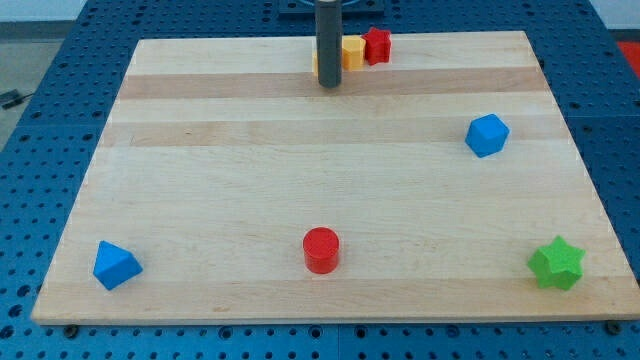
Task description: Move the blue cube into the red star
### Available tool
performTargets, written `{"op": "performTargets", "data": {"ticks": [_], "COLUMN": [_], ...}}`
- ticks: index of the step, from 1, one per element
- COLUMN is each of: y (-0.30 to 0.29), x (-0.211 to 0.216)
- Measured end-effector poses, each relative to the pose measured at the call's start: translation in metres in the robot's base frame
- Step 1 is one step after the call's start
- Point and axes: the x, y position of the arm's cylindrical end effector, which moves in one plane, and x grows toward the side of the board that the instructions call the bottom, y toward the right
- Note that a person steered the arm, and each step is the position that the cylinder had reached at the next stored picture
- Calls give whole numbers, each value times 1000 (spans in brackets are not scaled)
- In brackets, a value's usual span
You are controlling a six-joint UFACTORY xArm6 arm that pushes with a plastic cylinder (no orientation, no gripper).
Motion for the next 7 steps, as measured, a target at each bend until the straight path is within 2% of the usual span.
{"op": "performTargets", "data": {"ticks": [3, 5, 6, 7], "y": [192, 295, 296, 241], "x": [29, 104, 135, 135]}}
